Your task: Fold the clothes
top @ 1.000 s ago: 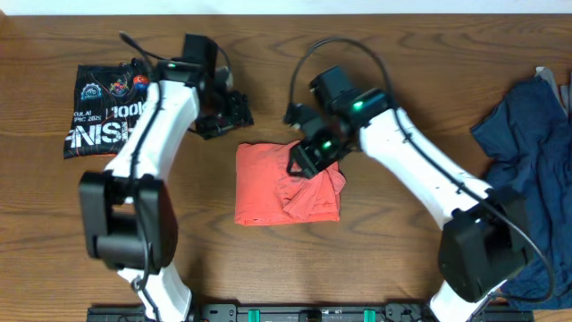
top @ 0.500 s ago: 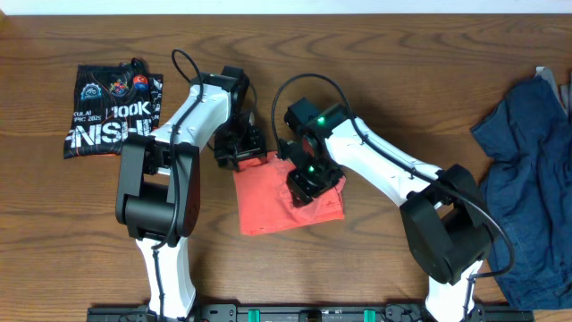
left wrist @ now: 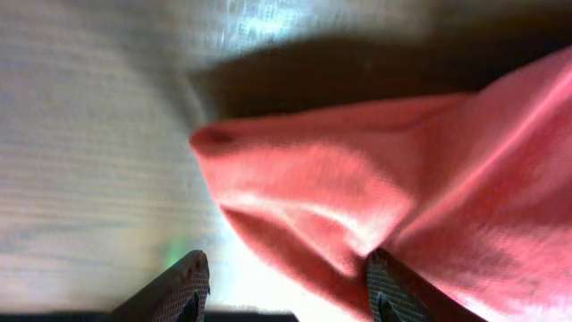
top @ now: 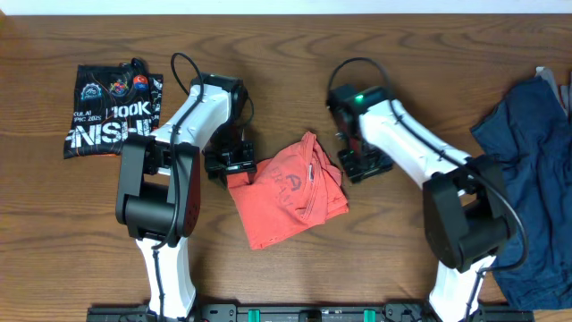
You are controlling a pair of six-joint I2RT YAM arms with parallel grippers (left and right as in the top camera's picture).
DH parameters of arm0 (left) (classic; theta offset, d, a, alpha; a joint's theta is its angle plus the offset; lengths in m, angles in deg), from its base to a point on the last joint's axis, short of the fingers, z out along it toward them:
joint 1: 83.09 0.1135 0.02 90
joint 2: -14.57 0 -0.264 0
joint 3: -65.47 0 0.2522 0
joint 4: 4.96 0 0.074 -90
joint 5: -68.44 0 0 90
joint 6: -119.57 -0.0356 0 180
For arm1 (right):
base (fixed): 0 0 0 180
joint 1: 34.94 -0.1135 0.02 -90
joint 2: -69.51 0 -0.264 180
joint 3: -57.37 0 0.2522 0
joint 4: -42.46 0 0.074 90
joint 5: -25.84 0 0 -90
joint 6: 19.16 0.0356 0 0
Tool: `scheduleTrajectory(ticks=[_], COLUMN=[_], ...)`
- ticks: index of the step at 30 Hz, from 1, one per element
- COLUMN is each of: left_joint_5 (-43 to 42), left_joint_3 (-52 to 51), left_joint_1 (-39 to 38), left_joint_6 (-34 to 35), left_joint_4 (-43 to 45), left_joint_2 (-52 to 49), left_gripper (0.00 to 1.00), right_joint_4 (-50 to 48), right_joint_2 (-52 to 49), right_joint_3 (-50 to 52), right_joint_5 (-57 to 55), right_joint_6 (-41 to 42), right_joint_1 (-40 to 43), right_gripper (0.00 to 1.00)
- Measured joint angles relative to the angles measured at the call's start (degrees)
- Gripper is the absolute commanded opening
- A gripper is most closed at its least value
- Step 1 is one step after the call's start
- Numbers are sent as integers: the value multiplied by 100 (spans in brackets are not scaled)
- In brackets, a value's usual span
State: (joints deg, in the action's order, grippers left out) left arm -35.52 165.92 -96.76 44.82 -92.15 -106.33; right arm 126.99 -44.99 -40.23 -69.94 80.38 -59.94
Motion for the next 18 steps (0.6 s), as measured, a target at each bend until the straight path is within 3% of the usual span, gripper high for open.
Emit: scheduleTrajectory(ticks=[5,10,18], left_joint_5=[42,46,46], left_joint_3=[0,0,0], left_joint_1=[-39,-44,-44], left_joint_6=[4,20,20], left_joint_4=[96,256,319], left_joint_2=[0,0,0], left_gripper=[58,59,59], right_joint_4=[-122,-267,-568], right_joint_2=[2,4,9], right_joint_3=[2,2,7], right_joint_5=[1434,3200,4041], right_joint_6=[-479,-1270,-1585], right_joint_1=[164,-214,-1095], right_gripper=[44,45,45])
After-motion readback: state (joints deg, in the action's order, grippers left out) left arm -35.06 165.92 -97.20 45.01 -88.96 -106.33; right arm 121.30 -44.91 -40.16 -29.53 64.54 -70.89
